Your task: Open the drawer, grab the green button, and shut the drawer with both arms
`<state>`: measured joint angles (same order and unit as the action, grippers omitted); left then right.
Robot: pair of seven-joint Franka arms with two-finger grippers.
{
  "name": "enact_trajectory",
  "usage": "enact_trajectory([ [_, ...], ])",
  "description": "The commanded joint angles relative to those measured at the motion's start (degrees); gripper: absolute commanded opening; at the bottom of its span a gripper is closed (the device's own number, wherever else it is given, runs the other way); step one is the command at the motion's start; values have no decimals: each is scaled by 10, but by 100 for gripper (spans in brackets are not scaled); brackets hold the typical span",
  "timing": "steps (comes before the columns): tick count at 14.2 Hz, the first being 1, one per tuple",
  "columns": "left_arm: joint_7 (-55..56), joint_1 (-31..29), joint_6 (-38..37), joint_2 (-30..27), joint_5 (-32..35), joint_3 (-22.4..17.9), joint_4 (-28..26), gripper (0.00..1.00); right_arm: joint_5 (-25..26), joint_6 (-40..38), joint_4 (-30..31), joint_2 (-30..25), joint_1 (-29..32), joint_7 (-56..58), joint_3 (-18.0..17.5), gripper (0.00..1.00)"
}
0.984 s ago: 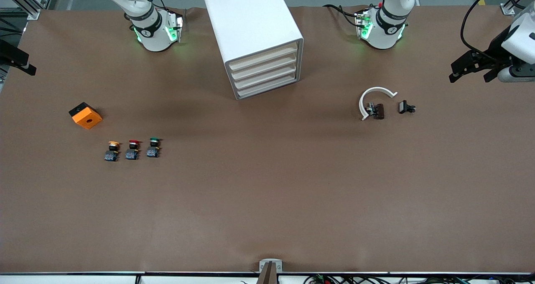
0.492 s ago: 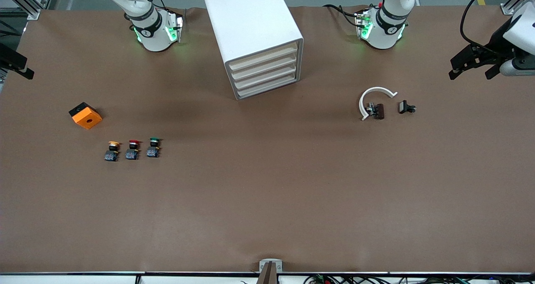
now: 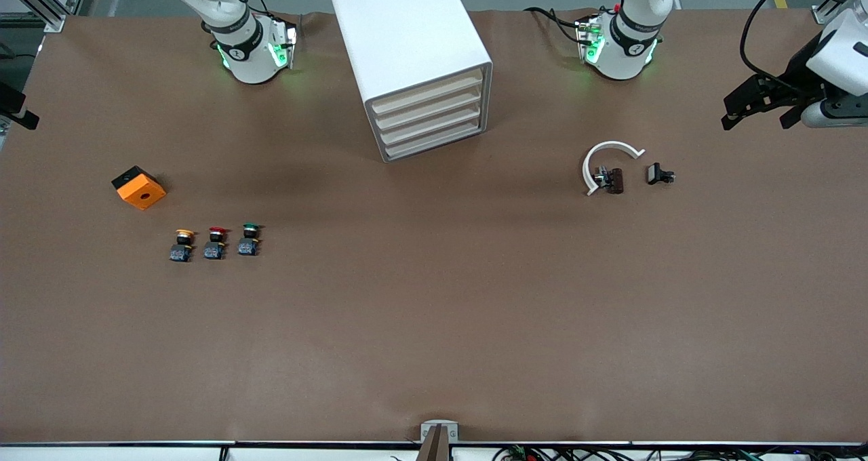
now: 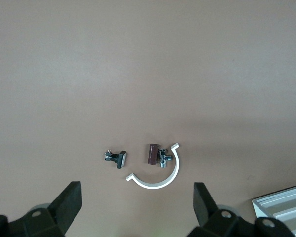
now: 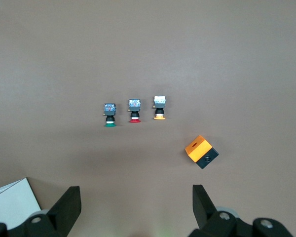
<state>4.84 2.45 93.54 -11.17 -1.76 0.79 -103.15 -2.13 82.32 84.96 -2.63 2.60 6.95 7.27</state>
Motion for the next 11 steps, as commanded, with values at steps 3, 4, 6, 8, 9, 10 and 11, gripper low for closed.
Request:
enact_trajectory([
  [3,11,-7,-38,35,-7,6,53,100,-10,-1,17,-23,2,-8,-3,100],
  [4,20,-6,-38,36,-7,6,54,100,-10,0,23,-26,1,-8,-4,100],
  [6,23,-5,-38,38,-7,6,54,100,-10,2,25,-30,1,-8,-7,100],
  [8,23,-5,-38,40,-7,6,55,100,-10,0,25,-30,1,-8,-7,100],
  [9,23,-5,-38,40,-7,6,56,100,-10,-1,25,-30,2,-7,-7,100],
  [10,23,-6,-38,40,-7,6,55,100,-10,-1,25,-30,2,-7,-7,100],
  [11,23,-5,-38,40,-7,6,56,100,-10,1,25,-29,2,-7,-7,100],
])
